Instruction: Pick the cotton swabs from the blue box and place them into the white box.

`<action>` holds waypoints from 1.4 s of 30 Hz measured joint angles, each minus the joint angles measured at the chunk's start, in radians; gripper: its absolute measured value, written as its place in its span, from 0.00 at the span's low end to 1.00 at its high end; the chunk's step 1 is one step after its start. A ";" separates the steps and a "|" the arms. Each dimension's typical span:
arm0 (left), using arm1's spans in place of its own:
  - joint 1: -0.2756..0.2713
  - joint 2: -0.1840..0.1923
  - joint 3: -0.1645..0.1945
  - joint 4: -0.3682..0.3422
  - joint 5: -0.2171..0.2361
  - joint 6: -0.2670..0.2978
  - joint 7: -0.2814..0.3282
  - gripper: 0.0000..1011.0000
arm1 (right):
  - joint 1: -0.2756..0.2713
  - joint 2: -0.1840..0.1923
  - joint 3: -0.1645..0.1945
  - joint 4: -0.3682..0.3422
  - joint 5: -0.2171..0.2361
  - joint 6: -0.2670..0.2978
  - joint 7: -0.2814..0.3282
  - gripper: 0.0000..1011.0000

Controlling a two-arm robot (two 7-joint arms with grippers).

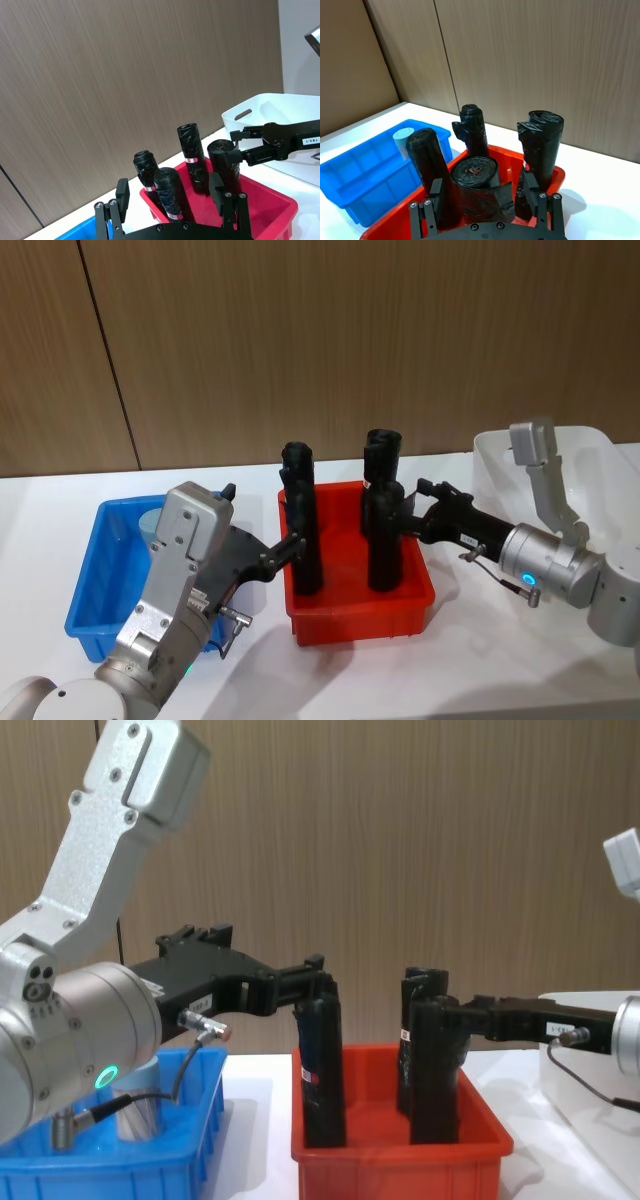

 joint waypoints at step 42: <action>0.000 0.000 0.000 0.000 0.000 0.000 0.000 0.99 | 0.181 -0.059 -0.038 0.336 -0.048 -0.142 0.007 0.76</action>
